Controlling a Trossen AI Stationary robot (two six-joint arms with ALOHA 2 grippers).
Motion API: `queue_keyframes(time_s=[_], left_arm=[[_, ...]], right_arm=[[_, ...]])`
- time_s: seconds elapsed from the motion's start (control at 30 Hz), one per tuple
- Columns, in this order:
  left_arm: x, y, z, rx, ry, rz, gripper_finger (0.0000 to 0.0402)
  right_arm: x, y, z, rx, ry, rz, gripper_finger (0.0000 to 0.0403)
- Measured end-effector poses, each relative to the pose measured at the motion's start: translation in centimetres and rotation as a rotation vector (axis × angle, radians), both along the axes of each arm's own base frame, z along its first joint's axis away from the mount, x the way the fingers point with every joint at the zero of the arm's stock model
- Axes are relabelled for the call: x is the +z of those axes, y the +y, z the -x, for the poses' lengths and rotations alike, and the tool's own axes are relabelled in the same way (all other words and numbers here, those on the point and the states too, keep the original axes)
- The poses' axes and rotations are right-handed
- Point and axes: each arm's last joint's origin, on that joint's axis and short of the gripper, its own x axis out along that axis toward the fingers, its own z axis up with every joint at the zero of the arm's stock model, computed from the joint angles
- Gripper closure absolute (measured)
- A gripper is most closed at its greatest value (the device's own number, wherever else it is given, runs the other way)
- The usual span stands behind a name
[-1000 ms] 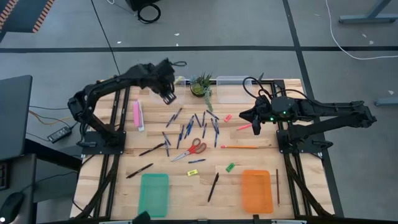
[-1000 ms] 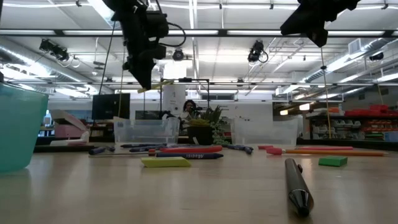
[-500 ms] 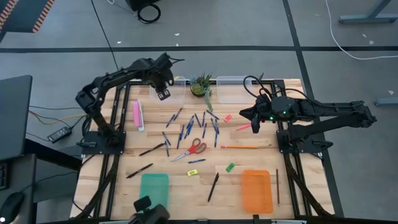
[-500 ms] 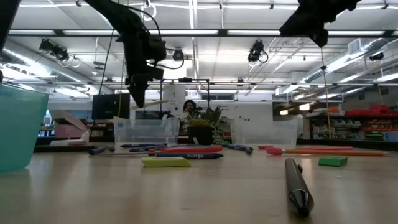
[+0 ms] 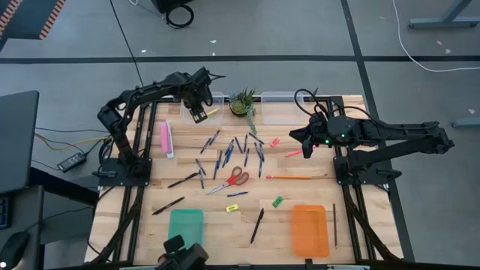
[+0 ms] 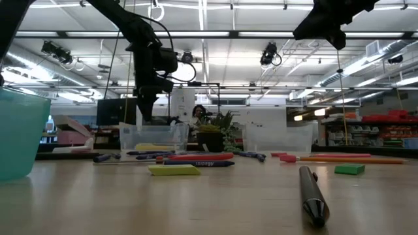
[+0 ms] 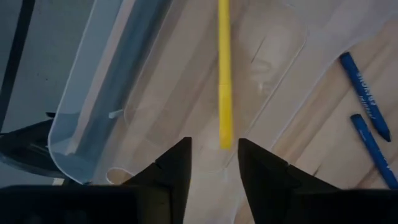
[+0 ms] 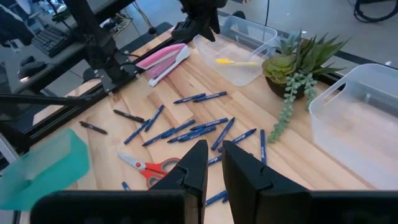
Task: Sort crayons/erasers/pens/pencils in bins
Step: Put the blue crayon into the right transparent bin
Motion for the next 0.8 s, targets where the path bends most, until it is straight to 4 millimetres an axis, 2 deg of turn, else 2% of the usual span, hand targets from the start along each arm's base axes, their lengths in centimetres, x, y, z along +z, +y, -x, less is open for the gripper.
queue_keyframes(time_s=[0.2, 0.37, 0.6, 0.8], left_arm=[[0.6, -0.5, -0.1, 0.067, 0.007, 0.027, 0.0218], [1.9, -1.8, -1.0, 0.146, 0.017, 0.064, 0.021], [3.3, -5.8, -2.7, 0.199, 0.011, 0.199, 0.0228], [3.7, -9.3, -4.2, 0.236, -0.003, 0.229, 0.0238]], right_arm=[[0.0, 0.0, 0.0, -0.002, -0.002, -0.004, 0.0347], [0.0, 0.0, 0.0, -0.036, -0.027, -0.072, 0.0347], [0.0, 0.0, 0.0, -0.049, -0.037, -0.099, 0.0347], [0.0, 0.0, 0.0, -0.055, -0.046, -0.13, 0.0347]])
